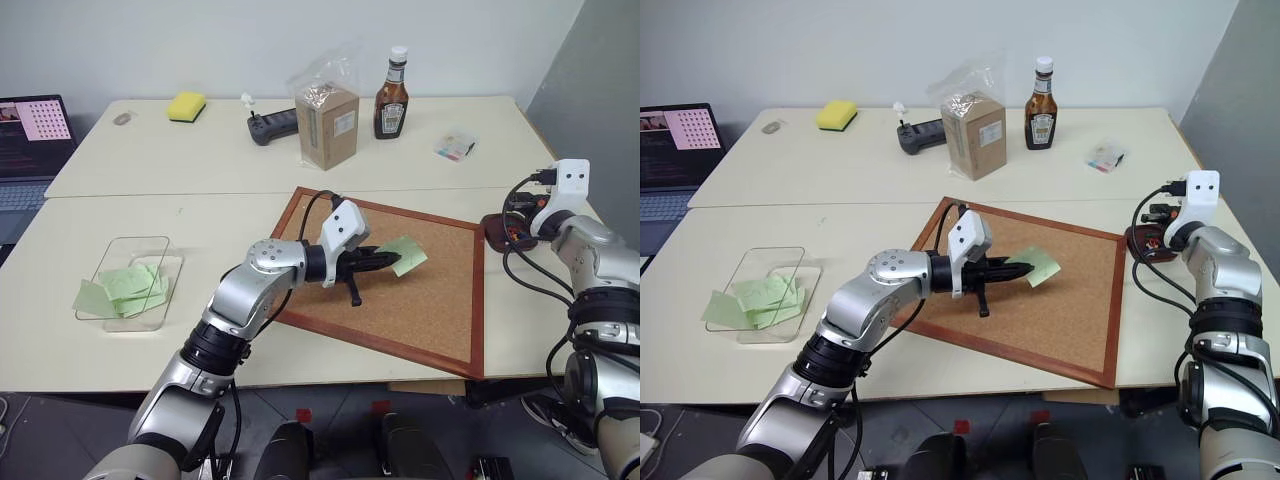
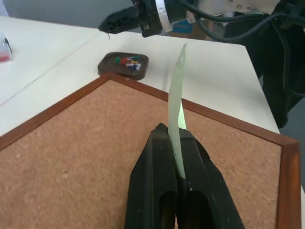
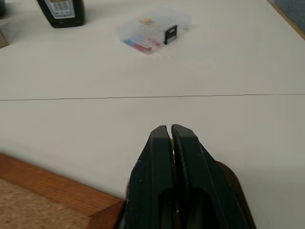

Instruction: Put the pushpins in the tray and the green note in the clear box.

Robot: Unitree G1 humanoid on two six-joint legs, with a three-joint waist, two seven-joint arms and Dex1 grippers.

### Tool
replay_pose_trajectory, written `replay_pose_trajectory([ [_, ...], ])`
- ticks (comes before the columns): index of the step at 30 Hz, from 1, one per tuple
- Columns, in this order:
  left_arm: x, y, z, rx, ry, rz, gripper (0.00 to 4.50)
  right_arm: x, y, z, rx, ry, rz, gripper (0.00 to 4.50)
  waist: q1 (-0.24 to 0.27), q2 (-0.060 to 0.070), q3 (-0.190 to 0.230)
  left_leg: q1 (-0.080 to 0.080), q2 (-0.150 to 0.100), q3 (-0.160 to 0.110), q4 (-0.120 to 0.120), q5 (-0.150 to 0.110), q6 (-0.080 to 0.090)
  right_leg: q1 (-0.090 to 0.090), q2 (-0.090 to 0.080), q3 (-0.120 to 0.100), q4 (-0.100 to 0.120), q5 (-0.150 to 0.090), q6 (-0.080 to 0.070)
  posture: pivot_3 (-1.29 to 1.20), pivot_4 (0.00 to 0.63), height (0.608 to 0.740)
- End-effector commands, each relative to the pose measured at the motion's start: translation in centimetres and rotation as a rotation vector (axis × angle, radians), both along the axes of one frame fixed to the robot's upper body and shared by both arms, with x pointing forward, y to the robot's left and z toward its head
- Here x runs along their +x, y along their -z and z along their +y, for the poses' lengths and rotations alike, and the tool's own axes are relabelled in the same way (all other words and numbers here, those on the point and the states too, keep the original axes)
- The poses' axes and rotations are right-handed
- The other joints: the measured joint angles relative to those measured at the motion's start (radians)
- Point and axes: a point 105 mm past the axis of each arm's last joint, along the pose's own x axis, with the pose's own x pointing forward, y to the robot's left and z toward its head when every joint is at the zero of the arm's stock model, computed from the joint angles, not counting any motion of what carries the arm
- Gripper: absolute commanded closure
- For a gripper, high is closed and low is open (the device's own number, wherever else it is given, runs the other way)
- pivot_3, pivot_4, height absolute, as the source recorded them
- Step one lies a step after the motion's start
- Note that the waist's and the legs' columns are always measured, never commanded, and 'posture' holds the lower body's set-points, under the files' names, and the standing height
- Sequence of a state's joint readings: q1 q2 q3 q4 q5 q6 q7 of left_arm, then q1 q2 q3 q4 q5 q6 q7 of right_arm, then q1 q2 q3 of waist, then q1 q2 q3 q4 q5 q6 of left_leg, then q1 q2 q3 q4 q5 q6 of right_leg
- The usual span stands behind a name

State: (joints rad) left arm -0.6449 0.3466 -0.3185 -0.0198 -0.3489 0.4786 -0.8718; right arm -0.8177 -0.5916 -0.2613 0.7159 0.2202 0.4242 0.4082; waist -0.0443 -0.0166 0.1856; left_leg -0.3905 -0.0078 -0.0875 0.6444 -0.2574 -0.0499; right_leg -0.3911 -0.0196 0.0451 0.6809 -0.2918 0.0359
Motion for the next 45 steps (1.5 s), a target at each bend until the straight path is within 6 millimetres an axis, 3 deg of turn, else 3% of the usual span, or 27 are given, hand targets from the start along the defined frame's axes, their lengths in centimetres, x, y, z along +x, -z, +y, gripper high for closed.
replay_pose_trajectory([
  [1, -0.2, -1.0, -0.2, -0.007, 0.020, -0.044, 4.50, 0.4, -0.8, -0.7, 0.012, 0.019, -0.017, 4.50, 0.000, 0.000, 0.000, 0.000, 0.000, 0.000, 0.000, 0.000, 0.000, 0.000, 0.000, 0.000, 0.000, 0.000, 0.000, 0.00, 0.150, 0.740],
  [5, -0.4, -0.7, 0.3, 0.000, 0.015, -0.032, 4.50, 0.5, 0.0, -0.6, 0.039, 0.012, 0.016, 4.50, 0.000, 0.000, 0.000, -0.001, 0.001, 0.000, 0.001, 0.000, 0.000, 0.000, -0.002, 0.001, 0.000, 0.000, 0.000, 0.00, 0.150, 0.740],
  [18, -0.3, -1.0, 0.2, -0.005, 0.017, -0.035, 4.50, 0.3, 0.6, -1.0, 0.024, 0.031, 0.030, 1.82, 0.001, 0.000, 0.000, -0.001, 0.001, 0.000, 0.001, 0.000, 0.000, 0.000, -0.002, 0.000, 0.000, 0.000, 0.000, 0.00, 0.150, 0.740],
  [25, -0.4, -0.9, 0.2, -0.009, 0.026, -0.029, 4.50, 0.1, 0.7, -1.3, -0.109, 0.028, 0.008, 0.04, 0.001, 0.000, 0.000, -0.001, 0.001, 0.000, 0.001, 0.000, 0.000, 0.000, -0.002, 0.000, 0.000, 0.000, 0.000, 0.00, 0.150, 0.740],
  [31, -0.5, -1.0, 0.2, -0.010, 0.026, -0.027, 4.50, 0.1, 1.1, -1.6, -0.146, 0.048, -0.009, 0.04, 0.000, 0.000, 0.000, -0.001, 0.001, 0.000, 0.001, 0.000, 0.000, 0.000, -0.002, 0.000, 0.000, 0.000, 0.000, 0.00, 0.150, 0.740],
  [37, -0.1, -1.5, 1.0, -0.041, -0.023, -0.015, 4.50, -0.1, -0.7, 0.0, -0.082, -0.073, -0.089, 0.04, 0.000, 0.000, 0.000, -0.001, 0.001, 0.000, 0.001, 0.000, 0.000, 0.000, -0.002, 0.000, 0.000, 0.000, 0.000, 0.00, 0.150, 0.740],
  [41, 1.4, -2.9, 3.2, -0.083, -0.158, -0.020, 4.50, -2.0, -2.0, 3.4, -0.066, -0.322, -0.148, 0.04, 0.001, 0.000, 0.000, -0.001, 0.001, -0.001, 0.001, 0.000, 0.000, 0.000, -0.001, 0.000, 0.000, 0.000, 0.000, 0.00, 0.150, 0.740],
  [45, 2.8, -5.1, 7.0, -0.156, -0.374, -0.036, 4.50, -5.5, -4.7, 8.6, 0.002, -0.622, -0.239, 0.04, -0.001, 0.000, 0.000, -0.001, 0.002, -0.003, 0.001, 0.000, 0.000, 0.000, -0.001, -0.002, 0.001, 0.000, 0.001, 0.00, 0.150, 0.740],
])
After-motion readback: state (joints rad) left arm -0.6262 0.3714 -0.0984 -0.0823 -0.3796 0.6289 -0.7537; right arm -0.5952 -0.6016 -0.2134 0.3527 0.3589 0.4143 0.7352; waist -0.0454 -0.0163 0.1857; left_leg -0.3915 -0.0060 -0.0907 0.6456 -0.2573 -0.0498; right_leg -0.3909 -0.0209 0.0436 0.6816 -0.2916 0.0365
